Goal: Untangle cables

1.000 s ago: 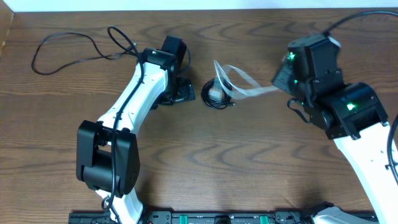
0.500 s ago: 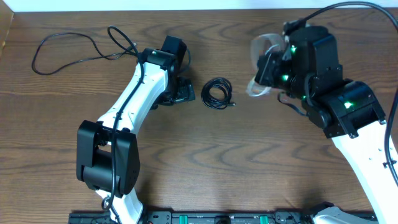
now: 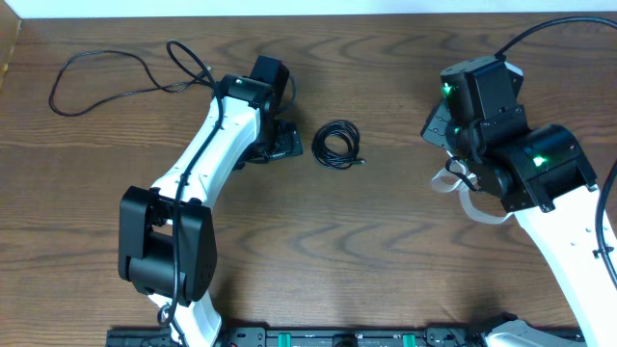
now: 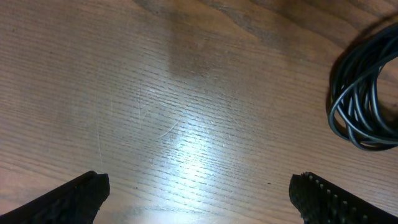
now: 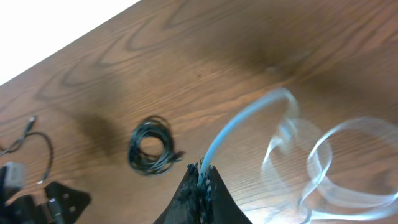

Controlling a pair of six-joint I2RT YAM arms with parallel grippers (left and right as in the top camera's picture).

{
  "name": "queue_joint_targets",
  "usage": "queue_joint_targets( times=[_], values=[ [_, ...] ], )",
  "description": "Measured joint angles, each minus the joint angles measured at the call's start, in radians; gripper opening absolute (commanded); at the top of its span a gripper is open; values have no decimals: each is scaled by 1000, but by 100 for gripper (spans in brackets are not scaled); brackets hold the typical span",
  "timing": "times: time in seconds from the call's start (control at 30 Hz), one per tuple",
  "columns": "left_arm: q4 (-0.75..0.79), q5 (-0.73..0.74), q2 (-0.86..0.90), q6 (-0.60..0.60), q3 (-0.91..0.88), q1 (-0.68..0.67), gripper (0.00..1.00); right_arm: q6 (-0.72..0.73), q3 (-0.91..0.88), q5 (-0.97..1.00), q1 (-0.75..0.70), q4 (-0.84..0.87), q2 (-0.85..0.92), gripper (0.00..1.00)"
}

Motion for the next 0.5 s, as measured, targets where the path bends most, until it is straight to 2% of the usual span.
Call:
queue_joint_targets(
  times=[0.5],
  values=[
    [24,0,0,0,0,0,98,5,0,-189,0,15,0,1]
  ],
)
